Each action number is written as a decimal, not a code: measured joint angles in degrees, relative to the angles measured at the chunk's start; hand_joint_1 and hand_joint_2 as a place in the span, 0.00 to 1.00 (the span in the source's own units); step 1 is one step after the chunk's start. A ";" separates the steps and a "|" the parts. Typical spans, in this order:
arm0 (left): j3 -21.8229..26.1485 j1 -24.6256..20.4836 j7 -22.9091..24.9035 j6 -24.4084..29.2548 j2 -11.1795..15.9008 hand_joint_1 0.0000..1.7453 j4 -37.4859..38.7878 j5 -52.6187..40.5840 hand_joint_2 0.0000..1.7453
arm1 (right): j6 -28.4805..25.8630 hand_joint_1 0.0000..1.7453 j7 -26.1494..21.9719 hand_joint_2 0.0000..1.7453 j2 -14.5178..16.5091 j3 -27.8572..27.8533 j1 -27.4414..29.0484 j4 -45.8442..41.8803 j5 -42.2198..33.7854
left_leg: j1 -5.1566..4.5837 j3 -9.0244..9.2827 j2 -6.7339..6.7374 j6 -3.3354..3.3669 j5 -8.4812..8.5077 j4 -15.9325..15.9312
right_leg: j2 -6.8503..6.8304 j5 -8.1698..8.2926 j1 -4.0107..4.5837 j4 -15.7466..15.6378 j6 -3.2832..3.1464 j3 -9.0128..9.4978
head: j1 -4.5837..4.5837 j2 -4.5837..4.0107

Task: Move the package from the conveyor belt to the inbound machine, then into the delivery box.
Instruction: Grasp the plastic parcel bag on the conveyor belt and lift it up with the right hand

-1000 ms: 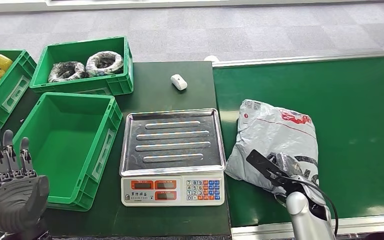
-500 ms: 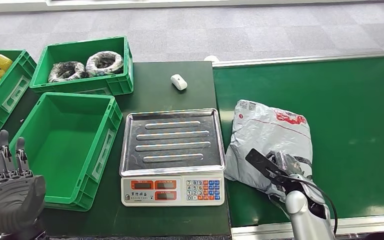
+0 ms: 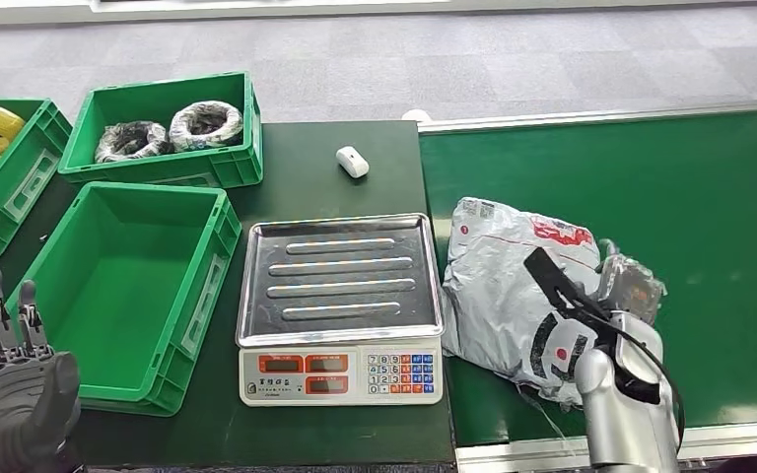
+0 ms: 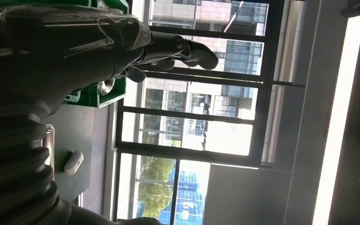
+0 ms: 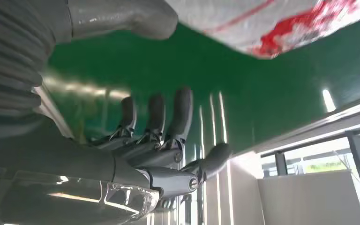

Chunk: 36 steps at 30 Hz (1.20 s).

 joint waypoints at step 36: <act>0.62 -6.01 -0.71 -2.33 4.66 0.00 7.10 4.47 1.00 | 35.24 0.00 -31.68 1.00 -21.07 33.35 -19.09 34.74 -19.74 | 0.01 -0.01 -0.31 0.14 0.10 0.10 | -0.31 0.04 0.01 -0.01 0.06 0.07 | 0.02 -0.01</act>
